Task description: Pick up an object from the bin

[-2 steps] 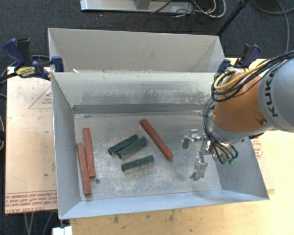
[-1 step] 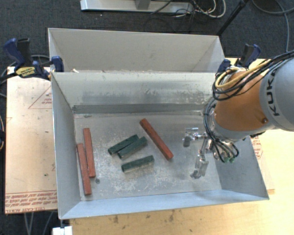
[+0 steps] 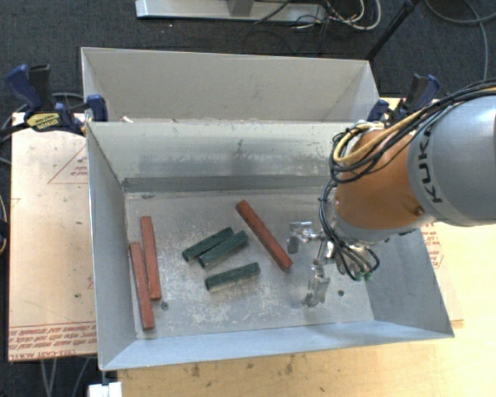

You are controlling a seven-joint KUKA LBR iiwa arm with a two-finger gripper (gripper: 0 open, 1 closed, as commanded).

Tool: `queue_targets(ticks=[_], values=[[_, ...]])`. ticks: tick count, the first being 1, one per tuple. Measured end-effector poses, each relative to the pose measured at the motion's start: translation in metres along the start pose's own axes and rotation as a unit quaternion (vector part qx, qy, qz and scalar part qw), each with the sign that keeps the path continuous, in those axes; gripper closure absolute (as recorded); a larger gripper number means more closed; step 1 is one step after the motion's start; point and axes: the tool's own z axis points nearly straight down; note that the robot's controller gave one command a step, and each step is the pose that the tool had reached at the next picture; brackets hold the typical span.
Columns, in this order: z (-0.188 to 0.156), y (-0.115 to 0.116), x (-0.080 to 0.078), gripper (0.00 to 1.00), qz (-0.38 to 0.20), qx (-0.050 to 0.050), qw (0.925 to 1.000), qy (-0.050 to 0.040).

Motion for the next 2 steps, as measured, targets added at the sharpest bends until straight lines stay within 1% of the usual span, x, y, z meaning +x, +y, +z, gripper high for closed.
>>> queue_targets(ticks=[1,2], values=[[0.014,0.042,-0.001,0.00,-0.016,-0.003,0.9999,0.0023],[0.002,0.035,-0.013,0.00,0.052,-0.002,0.9986,0.0013]])
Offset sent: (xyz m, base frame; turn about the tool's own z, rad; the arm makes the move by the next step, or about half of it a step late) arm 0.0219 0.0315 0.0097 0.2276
